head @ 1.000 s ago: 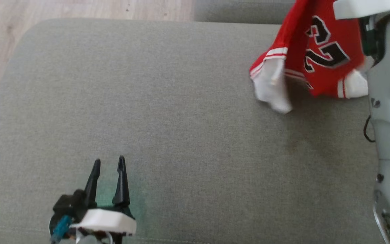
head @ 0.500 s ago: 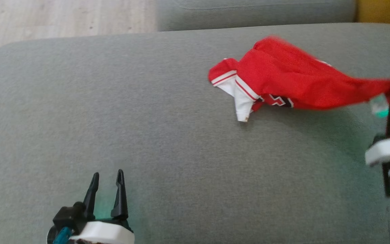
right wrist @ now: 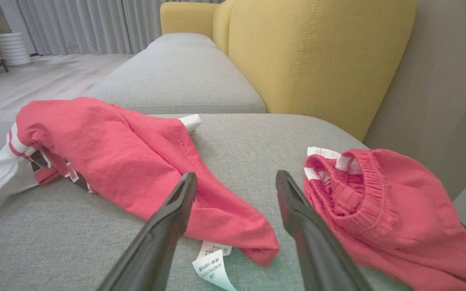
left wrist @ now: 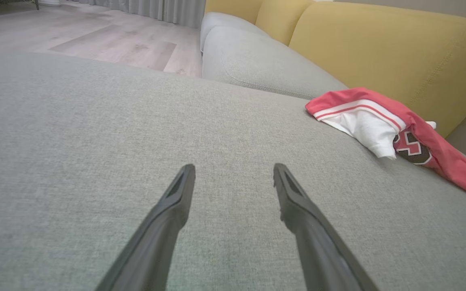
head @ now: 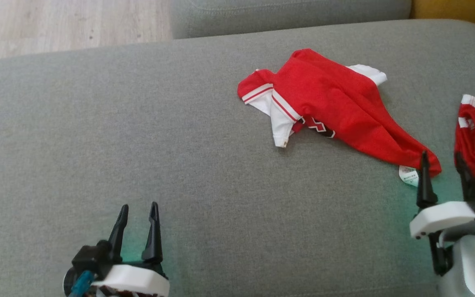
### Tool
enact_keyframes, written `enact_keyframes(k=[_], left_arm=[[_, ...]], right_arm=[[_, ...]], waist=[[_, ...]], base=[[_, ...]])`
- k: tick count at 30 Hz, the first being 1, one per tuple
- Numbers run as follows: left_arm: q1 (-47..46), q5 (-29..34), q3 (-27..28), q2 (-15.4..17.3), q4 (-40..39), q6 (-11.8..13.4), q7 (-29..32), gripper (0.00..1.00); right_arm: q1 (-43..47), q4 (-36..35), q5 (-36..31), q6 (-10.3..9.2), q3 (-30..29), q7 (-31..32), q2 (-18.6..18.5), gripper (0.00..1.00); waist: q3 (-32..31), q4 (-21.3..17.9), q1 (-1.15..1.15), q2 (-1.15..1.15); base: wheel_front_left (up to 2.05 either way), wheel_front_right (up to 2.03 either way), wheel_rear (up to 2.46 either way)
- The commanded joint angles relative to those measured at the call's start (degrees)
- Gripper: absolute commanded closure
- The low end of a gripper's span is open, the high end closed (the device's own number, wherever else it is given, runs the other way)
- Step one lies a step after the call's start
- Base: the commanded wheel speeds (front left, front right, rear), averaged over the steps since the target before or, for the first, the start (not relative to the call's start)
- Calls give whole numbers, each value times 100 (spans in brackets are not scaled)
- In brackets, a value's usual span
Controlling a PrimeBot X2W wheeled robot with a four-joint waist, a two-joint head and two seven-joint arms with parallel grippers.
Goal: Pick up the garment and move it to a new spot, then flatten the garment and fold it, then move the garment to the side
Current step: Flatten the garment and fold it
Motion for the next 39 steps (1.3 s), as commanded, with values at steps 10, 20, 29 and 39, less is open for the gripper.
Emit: enact_keyframes(k=[10,20,29,39], left_arm=[[-1442,-34,-441,13,131,-133,-56,0],[-3598,-240,-1387,13,1725,-216,-56,0],[-4689,-471,-1677,13,3006,-227,-56,0],[-5365,-627,-1657,14,4193,-165,-52,55]], right_arm=[[-379,-703,299,-4,712,-21,134,0],[-825,-1023,793,-4,1605,-21,155,0],[-879,-1255,1061,-4,1865,-21,156,0],[-947,-1348,1227,-4,1942,-21,156,0]], waist=[[613,-203,0,0],[1449,-873,0,0],[1862,-1415,0,0],[2033,-1650,0,0]], base=[[0,0,0],[0,0,0],[0,0,0],[0,0,0]])
